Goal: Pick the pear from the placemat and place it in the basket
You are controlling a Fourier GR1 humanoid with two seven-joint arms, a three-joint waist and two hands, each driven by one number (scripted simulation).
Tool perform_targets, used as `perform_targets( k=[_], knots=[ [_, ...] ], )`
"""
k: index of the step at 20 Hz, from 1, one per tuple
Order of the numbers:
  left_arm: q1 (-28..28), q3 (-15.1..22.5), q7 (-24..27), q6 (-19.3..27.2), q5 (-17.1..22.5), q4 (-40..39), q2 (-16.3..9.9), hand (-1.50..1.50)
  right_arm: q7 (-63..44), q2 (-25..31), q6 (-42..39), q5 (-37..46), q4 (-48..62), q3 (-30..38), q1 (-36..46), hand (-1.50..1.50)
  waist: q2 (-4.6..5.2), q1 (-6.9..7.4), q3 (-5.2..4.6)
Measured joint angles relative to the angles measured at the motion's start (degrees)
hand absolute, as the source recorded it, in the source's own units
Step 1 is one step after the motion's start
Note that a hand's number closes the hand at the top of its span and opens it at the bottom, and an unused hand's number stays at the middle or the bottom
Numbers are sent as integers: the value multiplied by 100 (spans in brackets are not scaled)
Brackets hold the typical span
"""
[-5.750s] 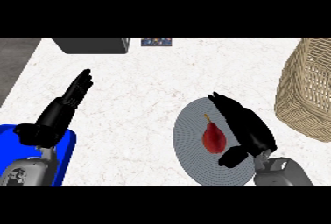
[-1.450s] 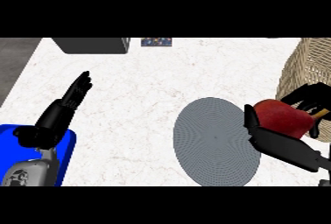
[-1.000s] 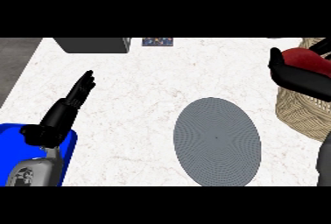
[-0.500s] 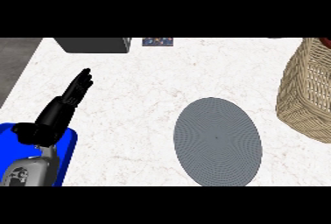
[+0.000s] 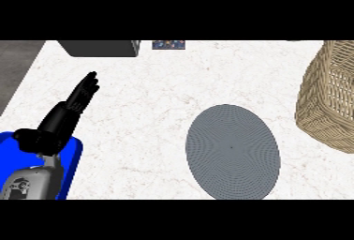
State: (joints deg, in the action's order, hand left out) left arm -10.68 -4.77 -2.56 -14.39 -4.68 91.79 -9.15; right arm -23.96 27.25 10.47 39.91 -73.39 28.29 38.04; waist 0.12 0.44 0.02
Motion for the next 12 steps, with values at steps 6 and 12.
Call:
perform_targets(
  k=[6,12],
  knots=[
    [-31,-39,3,-19,27,-36,-7,0,1160,313,581,-298,1200,268,-76,150,6,8,3],
    [-21,-11,84,3,-27,-83,27,0,2175,547,1322,-418,2266,420,39,150,13,22,5]
  ],
)
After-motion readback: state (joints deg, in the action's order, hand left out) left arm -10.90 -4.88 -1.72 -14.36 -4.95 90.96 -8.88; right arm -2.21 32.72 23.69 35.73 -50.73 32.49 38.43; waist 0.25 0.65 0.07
